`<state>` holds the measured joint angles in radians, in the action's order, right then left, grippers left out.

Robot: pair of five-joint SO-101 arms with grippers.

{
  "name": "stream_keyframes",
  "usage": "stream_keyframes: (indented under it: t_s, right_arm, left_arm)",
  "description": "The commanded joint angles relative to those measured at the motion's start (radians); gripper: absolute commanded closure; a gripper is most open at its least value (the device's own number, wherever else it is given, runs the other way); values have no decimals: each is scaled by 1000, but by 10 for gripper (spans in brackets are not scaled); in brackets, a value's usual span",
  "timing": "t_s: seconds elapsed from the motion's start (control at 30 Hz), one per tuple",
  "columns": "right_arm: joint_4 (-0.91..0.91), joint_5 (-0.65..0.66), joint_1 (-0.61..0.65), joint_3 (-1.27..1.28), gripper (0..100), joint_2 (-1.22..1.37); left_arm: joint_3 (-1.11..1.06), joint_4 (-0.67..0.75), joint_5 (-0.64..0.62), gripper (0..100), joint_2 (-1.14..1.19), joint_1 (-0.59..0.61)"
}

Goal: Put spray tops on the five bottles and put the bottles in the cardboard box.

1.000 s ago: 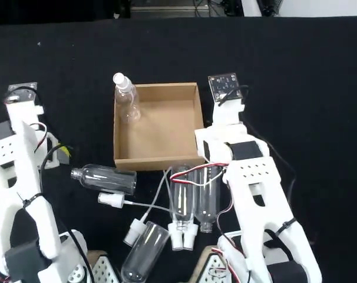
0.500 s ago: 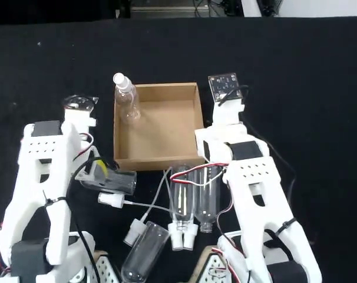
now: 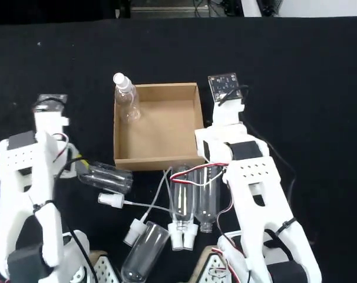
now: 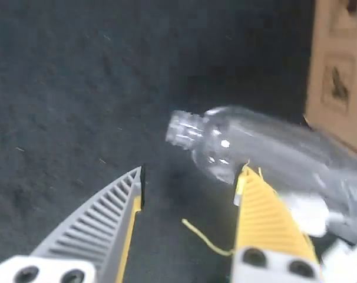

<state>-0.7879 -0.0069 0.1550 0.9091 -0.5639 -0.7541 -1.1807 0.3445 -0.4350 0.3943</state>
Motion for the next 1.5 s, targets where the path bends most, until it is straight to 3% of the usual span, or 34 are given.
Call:
stream_keyframes:
  t_s: [0.0, 0.3, 0.43, 0.5, 0.63, 0.77, 0.93, 1.07, 1.3, 1.47]
  right_arm:
    - [20, 12, -23, -2, 877, -42]
    - [20, 12, -23, -2, 877, -42]
    - [20, 12, -23, -2, 877, -42]
    - [20, 12, -23, -2, 877, -42]
    - [20, 12, -23, -2, 877, -42]
    - [20, 12, -23, -2, 877, -42]
    - [25, 12, -23, 10, 877, -47]
    - [23, 12, -23, 12, 877, -47]
    - [21, 12, -23, 12, 877, -47]
    - [21, 12, -23, 12, 877, -47]
  left_arm:
    - [1, 68, 28, 759, -5, 101]
    - [-8, 212, 72, 759, -3, 202]
    - [-2, 201, 71, 759, -15, 199]
    - [27, 117, 57, 759, -17, 183]
    - [140, -149, -54, 759, -15, 108]
    - [220, -252, -138, 754, -3, -10]
    - [188, -250, -338, 754, -3, -133]
    - [159, -249, -423, 754, -3, -148]
    - [13, -35, -585, 753, -5, -153]
    - [-56, 29, -672, 753, -5, -199]
